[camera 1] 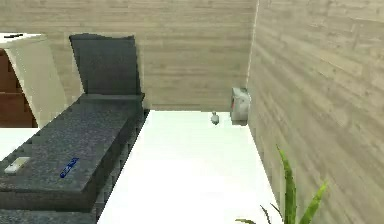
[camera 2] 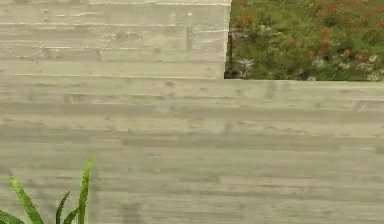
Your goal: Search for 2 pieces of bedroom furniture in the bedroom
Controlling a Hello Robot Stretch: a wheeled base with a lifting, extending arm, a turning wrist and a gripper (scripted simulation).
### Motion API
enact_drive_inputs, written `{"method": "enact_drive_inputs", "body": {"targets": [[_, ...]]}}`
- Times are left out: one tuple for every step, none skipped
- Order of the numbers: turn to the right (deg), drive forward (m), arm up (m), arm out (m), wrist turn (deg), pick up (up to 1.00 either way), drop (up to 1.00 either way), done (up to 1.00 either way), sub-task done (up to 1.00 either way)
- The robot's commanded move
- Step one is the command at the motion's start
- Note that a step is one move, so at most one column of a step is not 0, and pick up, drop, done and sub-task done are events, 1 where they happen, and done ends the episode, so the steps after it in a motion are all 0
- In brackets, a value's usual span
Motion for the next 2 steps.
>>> {"method": "enact_drive_inputs", "body": {"targets": [[-30.0,0.0,0.0,0.0,0.0,0.0,0.0,0.0,0.0],[0.0,0.0,0.0,0.0,0.0,0.0,0.0,1.0,0.0]]}}
